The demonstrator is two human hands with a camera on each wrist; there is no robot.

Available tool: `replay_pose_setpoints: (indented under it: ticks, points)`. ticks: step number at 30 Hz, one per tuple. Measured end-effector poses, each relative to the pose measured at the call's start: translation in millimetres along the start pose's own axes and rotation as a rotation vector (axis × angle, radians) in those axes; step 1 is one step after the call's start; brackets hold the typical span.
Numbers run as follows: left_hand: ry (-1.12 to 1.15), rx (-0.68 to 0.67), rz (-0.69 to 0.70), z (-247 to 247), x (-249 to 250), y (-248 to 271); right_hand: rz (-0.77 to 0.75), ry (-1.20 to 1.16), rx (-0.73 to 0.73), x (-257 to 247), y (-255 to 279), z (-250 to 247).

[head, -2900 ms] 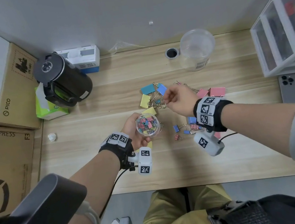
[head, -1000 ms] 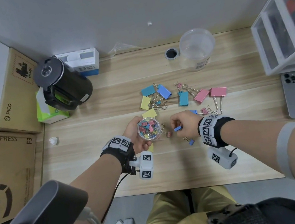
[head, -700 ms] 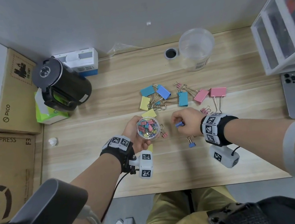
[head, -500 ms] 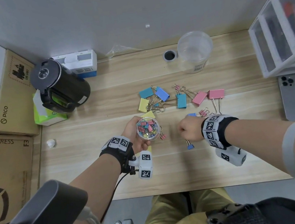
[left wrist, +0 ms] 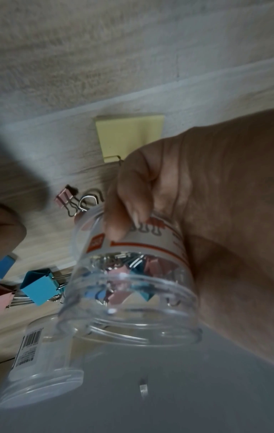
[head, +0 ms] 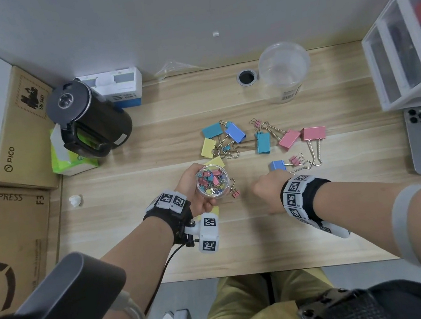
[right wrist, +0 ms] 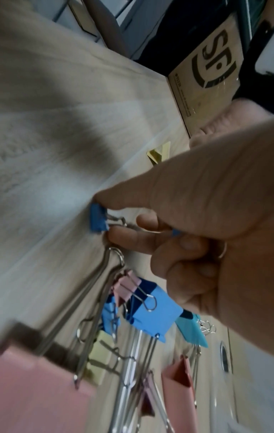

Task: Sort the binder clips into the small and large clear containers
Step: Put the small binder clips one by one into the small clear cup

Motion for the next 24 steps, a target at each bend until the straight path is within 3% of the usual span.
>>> replay_pose_setpoints:
  ticks: [4, 13, 24]
  points:
    - [0.002, -0.015, -0.002, -1.6, 0.1, 0.5, 0.050, -0.071, 0.011, -0.2, -2.0, -3.4]
    - [0.014, -0.008, 0.004, -13.0, -1.6, -4.4, 0.234, -0.643, 0.245, 4.9, -21.0, -31.4]
    - [0.031, -0.029, 0.017, -19.2, -0.5, 1.9, 0.223, -0.587, 0.200, -11.8, -34.5, -30.1]
Point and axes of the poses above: each hand's wrist, its own y-axis away from the middle knuckle, its own z-axis out of the palm, x = y × z, the point moved 9 cm from there along -y, towards the middle knuckle, and after that the axes turned 10 degrees about x, right-handed, at the moved point
